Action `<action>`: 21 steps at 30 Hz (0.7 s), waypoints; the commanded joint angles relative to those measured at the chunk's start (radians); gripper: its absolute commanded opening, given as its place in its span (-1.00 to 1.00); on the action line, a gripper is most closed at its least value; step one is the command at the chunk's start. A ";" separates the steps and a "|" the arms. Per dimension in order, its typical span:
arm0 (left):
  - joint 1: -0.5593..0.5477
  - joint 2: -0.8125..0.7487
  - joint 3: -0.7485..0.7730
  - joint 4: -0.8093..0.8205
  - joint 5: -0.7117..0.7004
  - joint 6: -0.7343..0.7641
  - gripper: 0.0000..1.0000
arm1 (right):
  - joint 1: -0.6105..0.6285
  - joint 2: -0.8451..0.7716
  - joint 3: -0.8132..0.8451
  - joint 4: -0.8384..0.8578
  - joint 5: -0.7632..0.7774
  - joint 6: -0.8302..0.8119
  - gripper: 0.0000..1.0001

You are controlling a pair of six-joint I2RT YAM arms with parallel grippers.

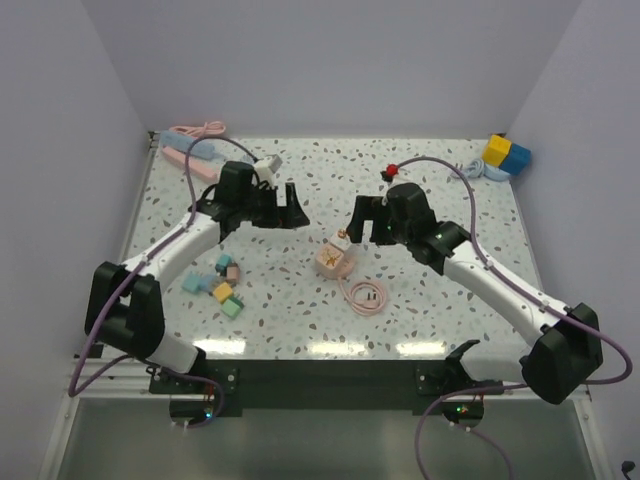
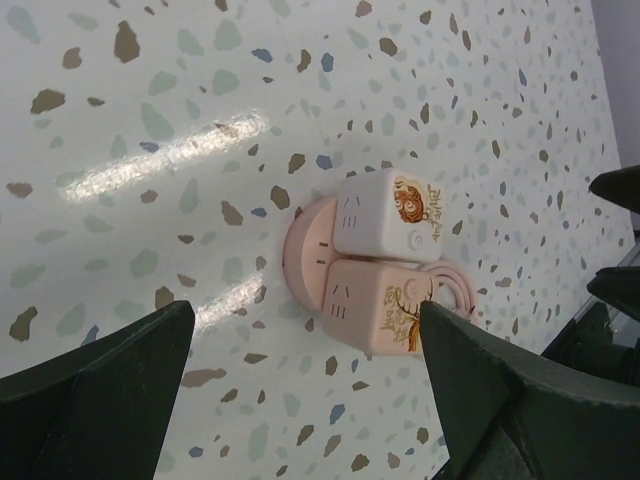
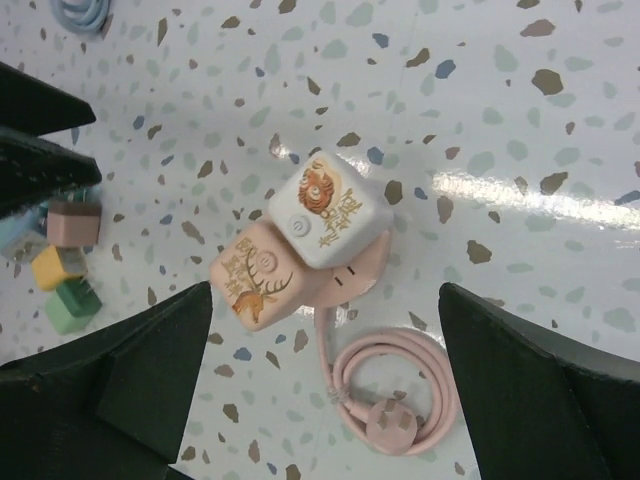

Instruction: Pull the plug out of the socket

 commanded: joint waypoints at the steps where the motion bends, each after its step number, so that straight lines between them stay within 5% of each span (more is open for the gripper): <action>1: -0.092 0.067 0.139 -0.087 -0.100 0.111 1.00 | -0.079 0.019 0.049 -0.021 0.009 0.032 0.97; 8: -0.285 0.213 0.305 -0.202 -0.185 0.261 1.00 | -0.254 0.075 0.054 0.039 -0.095 0.100 0.97; 21: -0.486 0.299 0.293 -0.319 -0.473 0.247 1.00 | -0.359 0.132 0.057 0.014 -0.240 0.140 0.97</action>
